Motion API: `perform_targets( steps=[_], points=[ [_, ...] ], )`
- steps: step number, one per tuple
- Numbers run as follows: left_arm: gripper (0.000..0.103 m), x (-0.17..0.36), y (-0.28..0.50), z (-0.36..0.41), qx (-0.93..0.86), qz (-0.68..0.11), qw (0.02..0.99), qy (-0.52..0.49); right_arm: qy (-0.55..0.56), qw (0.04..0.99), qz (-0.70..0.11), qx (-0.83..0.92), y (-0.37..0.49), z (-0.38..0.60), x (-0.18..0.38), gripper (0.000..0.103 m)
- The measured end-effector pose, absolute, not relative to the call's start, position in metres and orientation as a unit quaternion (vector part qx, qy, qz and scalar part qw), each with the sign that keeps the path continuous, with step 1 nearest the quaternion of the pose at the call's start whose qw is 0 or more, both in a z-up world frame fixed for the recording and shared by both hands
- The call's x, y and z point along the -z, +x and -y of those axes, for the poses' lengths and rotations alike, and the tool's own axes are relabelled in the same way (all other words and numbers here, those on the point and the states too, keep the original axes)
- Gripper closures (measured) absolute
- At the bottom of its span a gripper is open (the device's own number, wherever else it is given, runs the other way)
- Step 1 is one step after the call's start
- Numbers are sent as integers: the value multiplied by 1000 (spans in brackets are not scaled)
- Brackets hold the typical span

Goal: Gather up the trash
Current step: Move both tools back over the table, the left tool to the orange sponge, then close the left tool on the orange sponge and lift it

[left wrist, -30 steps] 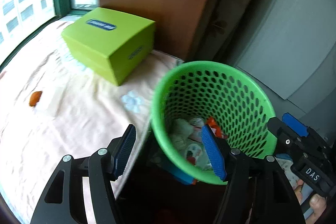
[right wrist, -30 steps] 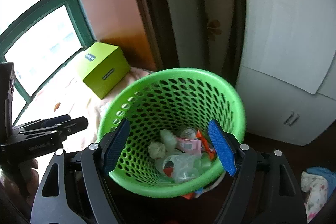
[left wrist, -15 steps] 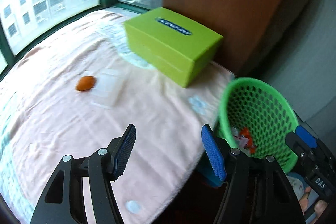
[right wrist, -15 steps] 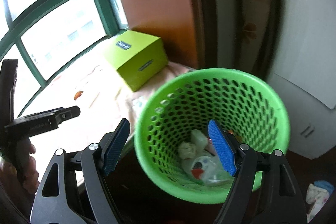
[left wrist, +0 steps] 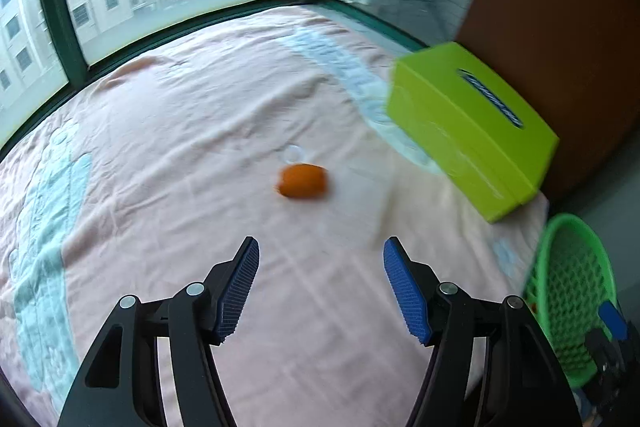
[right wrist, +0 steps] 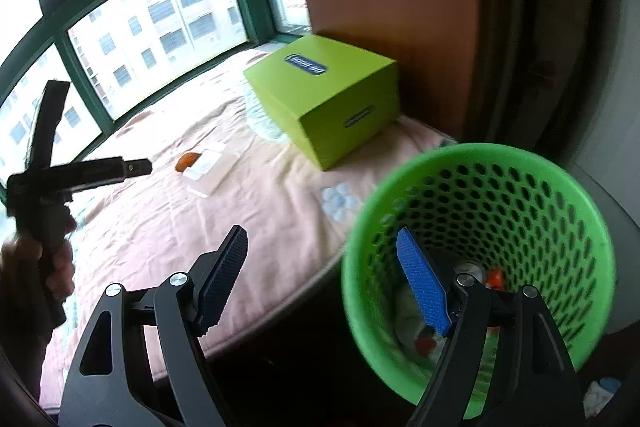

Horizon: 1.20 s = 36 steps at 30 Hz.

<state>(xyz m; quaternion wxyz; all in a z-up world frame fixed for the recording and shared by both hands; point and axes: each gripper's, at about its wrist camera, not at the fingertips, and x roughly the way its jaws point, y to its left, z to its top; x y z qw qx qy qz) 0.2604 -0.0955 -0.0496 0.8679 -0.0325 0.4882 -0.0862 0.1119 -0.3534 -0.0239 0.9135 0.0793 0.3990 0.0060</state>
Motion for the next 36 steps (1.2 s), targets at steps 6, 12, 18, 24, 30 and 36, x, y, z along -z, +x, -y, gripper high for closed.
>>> perform_targets(
  steps=[6, 12, 18, 24, 30, 36],
  points=[
    [42, 65, 299, 86, 73, -500, 862, -27, 75, 909, -409, -25, 131, 335, 34, 26],
    [45, 87, 327, 90, 77, -520, 850, -24, 68, 903, -422, -38, 151, 323, 44, 26],
    [48, 104, 346, 93, 84, -532, 842, -28, 67, 899, -431, -43, 166, 317, 52, 26],
    [56, 116, 358, 94, 91, -539, 836, -30, 64, 895, -437, -52, 179, 310, 58, 26],
    [71, 117, 358, 97, 116, -533, 837, -34, 60, 893, -442, -61, 188, 301, 63, 26],
    [96, 110, 355, 90, 132, -527, 838, -48, 57, 891, -445, -70, 195, 291, 67, 26]
  ],
)
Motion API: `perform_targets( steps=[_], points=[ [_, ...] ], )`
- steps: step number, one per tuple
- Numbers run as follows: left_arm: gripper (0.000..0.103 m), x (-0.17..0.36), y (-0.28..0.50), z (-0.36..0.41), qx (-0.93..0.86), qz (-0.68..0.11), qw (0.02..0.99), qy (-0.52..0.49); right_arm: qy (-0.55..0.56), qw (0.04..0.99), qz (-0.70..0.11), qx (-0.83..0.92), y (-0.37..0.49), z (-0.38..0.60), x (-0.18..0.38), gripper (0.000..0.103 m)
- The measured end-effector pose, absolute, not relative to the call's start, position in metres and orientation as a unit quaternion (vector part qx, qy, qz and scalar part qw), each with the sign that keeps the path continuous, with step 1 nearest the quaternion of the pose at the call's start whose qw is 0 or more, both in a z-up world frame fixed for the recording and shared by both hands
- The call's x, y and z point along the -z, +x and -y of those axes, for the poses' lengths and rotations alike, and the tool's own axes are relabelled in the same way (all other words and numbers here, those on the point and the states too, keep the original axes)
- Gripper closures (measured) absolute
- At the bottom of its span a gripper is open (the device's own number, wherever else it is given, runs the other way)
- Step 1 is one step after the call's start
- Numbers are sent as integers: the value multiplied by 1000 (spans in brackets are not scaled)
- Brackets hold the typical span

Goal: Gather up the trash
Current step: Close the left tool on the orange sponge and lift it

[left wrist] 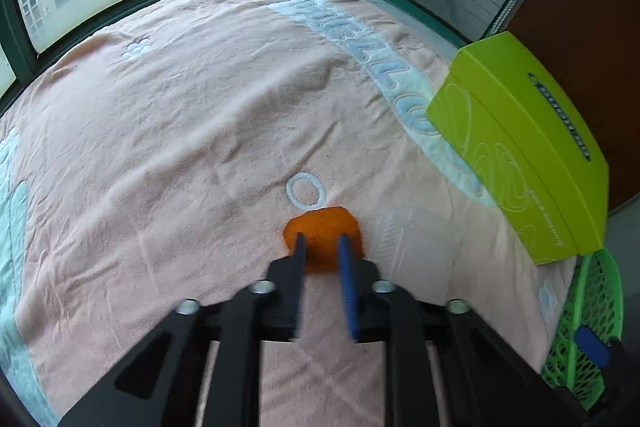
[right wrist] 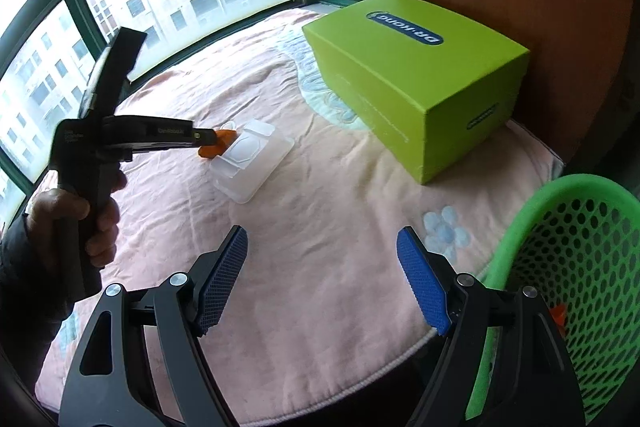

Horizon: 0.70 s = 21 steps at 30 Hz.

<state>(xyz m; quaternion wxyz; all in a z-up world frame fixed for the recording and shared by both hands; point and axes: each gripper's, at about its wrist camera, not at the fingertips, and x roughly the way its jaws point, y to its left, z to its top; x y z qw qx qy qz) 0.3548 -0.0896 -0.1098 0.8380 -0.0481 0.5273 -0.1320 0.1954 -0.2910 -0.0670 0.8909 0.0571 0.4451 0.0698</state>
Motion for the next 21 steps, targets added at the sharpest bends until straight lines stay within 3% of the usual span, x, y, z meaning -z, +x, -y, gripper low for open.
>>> perform_targets(
  steps=[7, 8, 9, 11, 21],
  points=[
    [98, 105, 355, 79, 137, -529, 836, -58, 73, 885, -452, -87, 207, 280, 73, 26],
    [93, 105, 355, 78, 136, -528, 837, -57, 73, 884, -452, -89, 207, 279, 74, 26],
    [79, 104, 354, 79, 137, -526, 837, -56, 73, 884, -453, -90, 207, 278, 74, 26],
    [62, 103, 352, 80, 131, -519, 843, -43, 71, 883, -455, -89, 206, 277, 76, 26],
    [61, 117, 358, 92, 138, -531, 835, -27, 76, 881, -459, -85, 208, 282, 81, 26]
  ],
)
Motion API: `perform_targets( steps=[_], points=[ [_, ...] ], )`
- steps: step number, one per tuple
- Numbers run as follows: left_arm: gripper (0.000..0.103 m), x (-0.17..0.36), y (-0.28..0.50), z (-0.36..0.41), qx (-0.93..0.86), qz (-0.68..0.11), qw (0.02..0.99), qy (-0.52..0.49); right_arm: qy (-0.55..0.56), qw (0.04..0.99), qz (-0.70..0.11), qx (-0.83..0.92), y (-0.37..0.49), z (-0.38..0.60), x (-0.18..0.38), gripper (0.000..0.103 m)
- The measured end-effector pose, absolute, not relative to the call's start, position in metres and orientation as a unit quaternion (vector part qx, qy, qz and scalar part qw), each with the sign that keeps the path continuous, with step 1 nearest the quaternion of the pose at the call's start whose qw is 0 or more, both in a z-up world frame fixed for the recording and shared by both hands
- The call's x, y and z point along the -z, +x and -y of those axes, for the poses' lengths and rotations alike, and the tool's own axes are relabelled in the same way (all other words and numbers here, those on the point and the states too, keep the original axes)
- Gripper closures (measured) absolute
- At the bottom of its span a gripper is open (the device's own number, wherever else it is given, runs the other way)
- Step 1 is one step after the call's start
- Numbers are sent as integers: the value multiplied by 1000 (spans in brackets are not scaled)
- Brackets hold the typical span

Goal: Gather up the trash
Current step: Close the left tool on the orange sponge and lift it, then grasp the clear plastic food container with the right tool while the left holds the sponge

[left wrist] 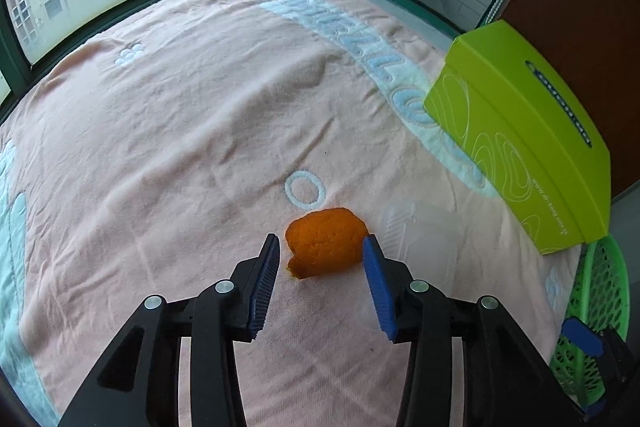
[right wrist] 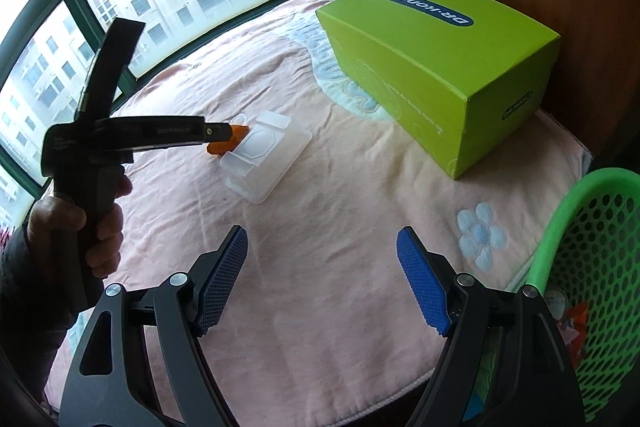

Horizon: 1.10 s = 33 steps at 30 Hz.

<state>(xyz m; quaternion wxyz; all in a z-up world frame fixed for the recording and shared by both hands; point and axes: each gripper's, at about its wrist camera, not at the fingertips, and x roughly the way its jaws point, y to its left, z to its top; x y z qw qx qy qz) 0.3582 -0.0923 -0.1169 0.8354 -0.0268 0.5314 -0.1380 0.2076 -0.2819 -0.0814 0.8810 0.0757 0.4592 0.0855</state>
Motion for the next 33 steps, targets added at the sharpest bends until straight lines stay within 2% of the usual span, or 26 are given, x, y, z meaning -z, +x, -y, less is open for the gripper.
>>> perform_targets(
  steps=[4, 5, 11, 23, 33],
  points=[
    [61, 123, 359, 96, 144, -533, 833, -27, 75, 879, -464, -86, 209, 281, 85, 26],
    [66, 123, 359, 96, 146, -533, 833, -29, 76, 878, -465, -86, 209, 281, 85, 26],
    [73, 115, 353, 86, 147, -524, 838, -43, 75, 878, -463, -93, 213, 277, 85, 26],
    [74, 77, 331, 41, 121, -488, 861, -68, 111, 858, -486, -126, 259, 245, 98, 26],
    [74, 75, 321, 11, 108, -485, 864, -80, 135, 846, -508, -88, 302, 217, 106, 26]
  ],
)
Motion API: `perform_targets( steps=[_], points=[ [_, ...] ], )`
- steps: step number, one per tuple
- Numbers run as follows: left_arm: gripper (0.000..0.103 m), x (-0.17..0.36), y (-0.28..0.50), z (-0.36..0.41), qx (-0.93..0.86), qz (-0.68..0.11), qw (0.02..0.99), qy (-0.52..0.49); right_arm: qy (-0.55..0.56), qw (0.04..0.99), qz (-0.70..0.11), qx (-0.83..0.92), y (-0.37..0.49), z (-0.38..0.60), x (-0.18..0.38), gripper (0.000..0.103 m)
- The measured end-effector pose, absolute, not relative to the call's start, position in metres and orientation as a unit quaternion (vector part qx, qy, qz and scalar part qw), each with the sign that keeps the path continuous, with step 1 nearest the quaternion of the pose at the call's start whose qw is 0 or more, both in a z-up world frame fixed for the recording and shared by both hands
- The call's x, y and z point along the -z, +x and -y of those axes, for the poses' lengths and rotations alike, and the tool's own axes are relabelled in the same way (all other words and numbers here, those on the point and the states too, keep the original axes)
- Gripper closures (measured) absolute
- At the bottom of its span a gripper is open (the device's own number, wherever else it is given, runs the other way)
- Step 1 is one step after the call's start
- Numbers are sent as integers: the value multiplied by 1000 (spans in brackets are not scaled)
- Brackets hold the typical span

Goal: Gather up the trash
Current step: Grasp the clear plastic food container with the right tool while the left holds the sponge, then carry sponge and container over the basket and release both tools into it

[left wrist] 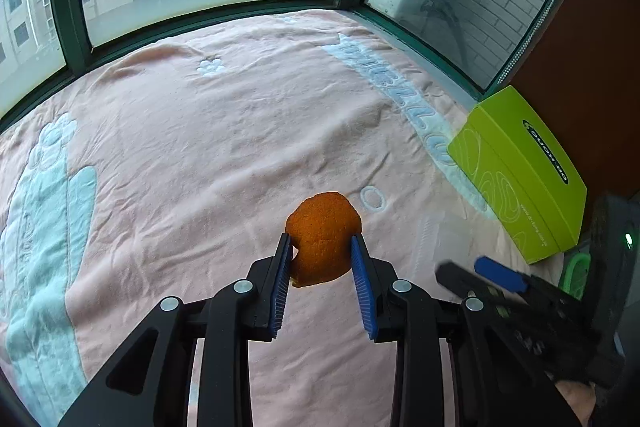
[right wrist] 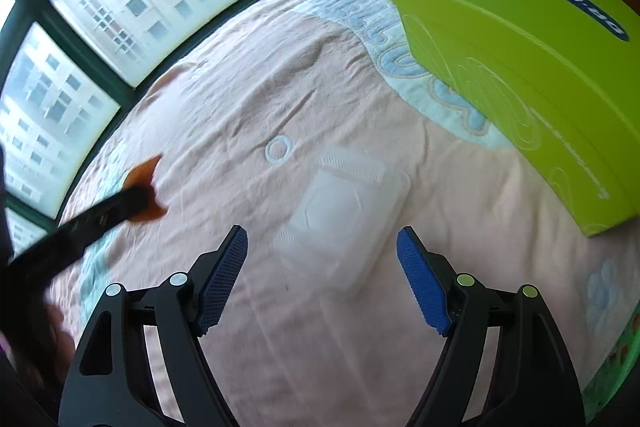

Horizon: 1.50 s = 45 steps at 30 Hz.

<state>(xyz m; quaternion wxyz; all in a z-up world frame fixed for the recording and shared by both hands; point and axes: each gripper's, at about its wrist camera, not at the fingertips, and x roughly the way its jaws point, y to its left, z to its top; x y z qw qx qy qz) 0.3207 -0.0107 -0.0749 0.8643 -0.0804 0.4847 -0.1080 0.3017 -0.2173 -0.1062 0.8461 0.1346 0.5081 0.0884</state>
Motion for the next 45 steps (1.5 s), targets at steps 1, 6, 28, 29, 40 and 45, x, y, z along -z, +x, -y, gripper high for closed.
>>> perform_targets(
  steps=[1, 6, 28, 29, 40, 45],
  points=[
    [74, 76, 320, 9, 108, -485, 864, -83, 138, 843, -514, -77, 305, 216, 109, 26],
    [74, 79, 317, 6, 112, -486, 862, -87, 137, 838, -526, -46, 312, 214, 120, 31],
    [74, 41, 245, 31, 138, -460, 873, -83, 118, 879, -458, -65, 213, 257, 62, 54],
    [74, 39, 240, 34, 143, -458, 874, -84, 118, 882, -452, -65, 203, 263, 57, 54],
    [74, 21, 189, 94, 209, -446, 866, -84, 116, 903, -411, -36, 131, 311, 24, 54],
    [74, 19, 176, 127, 236, -449, 858, -79, 113, 908, -404, -8, 104, 341, 17, 54]
  ],
)
